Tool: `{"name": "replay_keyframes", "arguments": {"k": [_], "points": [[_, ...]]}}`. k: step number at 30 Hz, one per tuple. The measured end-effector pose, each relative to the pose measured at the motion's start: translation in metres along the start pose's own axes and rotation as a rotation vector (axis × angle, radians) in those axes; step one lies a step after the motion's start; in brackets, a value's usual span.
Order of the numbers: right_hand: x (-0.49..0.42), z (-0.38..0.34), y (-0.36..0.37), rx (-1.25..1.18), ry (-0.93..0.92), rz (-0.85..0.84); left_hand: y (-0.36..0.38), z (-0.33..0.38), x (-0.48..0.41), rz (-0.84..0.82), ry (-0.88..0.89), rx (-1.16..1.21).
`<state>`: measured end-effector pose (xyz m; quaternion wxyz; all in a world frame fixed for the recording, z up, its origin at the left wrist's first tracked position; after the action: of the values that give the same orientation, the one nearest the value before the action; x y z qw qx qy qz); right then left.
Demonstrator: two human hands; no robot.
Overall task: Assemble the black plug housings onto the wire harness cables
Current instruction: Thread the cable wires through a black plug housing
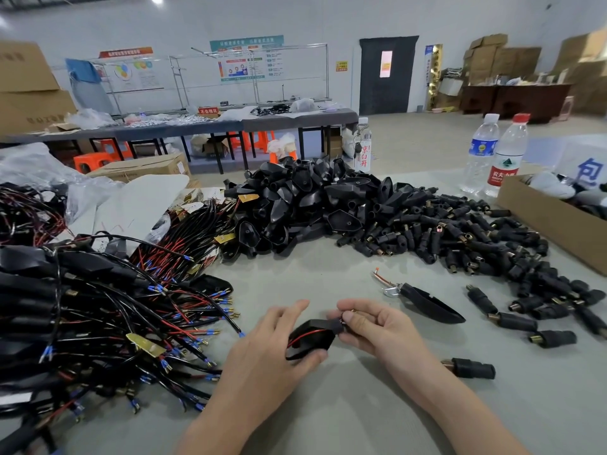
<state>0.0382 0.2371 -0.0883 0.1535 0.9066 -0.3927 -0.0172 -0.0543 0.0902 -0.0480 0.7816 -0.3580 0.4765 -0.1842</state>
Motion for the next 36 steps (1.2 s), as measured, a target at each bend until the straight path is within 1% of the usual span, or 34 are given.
{"name": "replay_keyframes", "arguments": {"k": [2, 5, 7, 12, 18, 27, 32, 34, 35, 36], "points": [[0.000, 0.000, -0.001, -0.010, 0.005, 0.008, 0.005, 0.004, 0.002, -0.049, 0.058, -0.010], [0.000, -0.003, -0.003, 0.000, 0.000, 0.022, 0.001, 0.013, 0.000, 0.038, 0.154, -0.064], [-0.001, -0.005, -0.006, 0.011, -0.008, 0.045, -0.001, 0.015, -0.001, 0.080, 0.183, -0.068], [-0.004, -0.021, -0.030, -0.018, -0.063, 0.204, 0.000, 0.009, 0.000, 0.033, 0.173, -0.088], [-0.008, -0.029, -0.056, -0.041, -0.077, 0.366, 0.004, 0.002, 0.001, 0.031, 0.181, -0.137], [-0.009, -0.036, -0.070, -0.032, -0.124, 0.448, 0.005, -0.006, 0.001, 0.072, 0.193, -0.247], [-0.011, -0.034, -0.073, -0.027, -0.131, 0.483, 0.002, -0.009, -0.001, 0.040, 0.165, -0.267], [-0.010, -0.033, -0.071, 0.074, -0.164, 0.494, 0.002, -0.010, -0.001, 0.022, 0.168, -0.262], [-0.007, -0.034, -0.068, 0.224, -0.215, 0.508, 0.001, -0.010, -0.001, 0.010, 0.173, -0.261], [-0.003, -0.038, -0.064, 0.464, -0.310, 0.518, 0.001, -0.010, -0.001, -0.003, 0.179, -0.259]]}}
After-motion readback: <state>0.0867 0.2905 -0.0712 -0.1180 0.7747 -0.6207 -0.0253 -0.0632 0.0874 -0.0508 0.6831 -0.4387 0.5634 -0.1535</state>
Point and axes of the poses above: each hand's wrist, its own x-axis away from the middle knuckle, its own y-axis out of the palm, z = x × y, the point moved 8 cm from there along -x, towards the middle knuckle, and after that the axes turned 13 degrees about z, right-handed, at the moved point
